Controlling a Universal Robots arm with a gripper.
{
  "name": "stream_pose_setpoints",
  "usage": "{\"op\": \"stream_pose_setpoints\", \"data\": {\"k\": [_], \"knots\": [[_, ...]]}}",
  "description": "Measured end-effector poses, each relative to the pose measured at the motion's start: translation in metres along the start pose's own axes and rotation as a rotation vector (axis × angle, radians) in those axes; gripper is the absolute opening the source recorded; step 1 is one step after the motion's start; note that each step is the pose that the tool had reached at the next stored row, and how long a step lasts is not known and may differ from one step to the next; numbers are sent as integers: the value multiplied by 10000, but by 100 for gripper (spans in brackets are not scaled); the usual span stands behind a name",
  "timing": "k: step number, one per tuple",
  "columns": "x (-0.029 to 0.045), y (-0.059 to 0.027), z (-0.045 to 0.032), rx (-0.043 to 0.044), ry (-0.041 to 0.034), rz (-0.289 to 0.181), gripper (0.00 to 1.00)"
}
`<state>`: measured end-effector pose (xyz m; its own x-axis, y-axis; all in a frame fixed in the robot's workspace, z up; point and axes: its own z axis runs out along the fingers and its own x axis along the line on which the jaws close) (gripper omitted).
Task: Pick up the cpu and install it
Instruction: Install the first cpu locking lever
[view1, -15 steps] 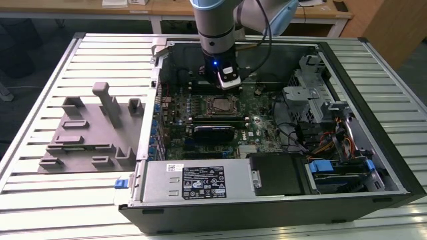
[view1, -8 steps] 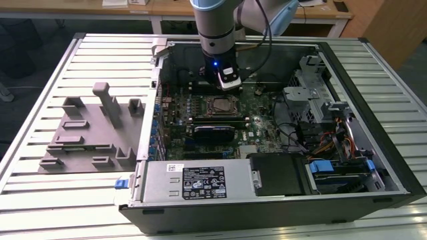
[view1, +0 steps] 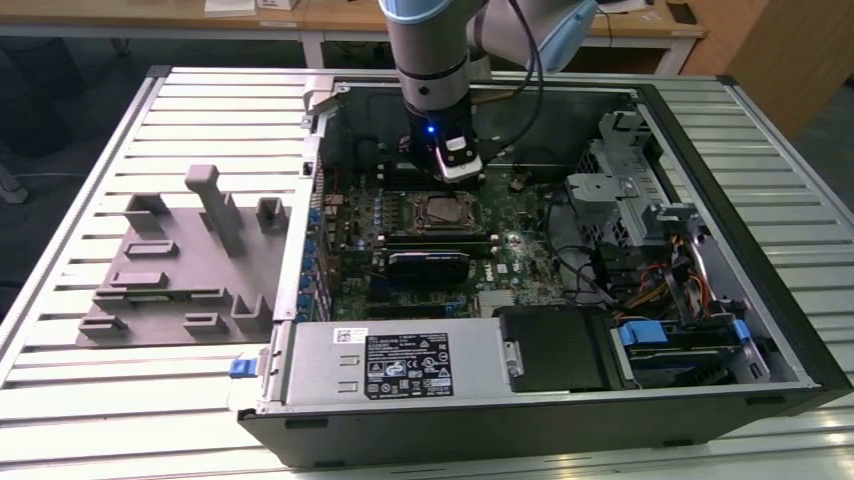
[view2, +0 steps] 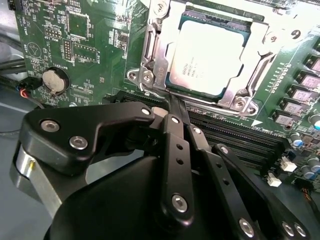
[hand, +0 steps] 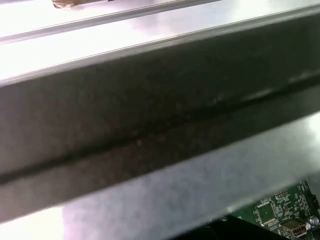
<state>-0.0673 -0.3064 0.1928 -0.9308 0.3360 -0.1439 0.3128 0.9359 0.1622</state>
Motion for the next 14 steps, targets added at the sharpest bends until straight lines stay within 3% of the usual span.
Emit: {"op": "stream_pose_setpoints", "data": {"k": [7,14], "knots": [[0,1,1,-48,8,9,11],[-17,19,-109,-46,8,9,11]]}}
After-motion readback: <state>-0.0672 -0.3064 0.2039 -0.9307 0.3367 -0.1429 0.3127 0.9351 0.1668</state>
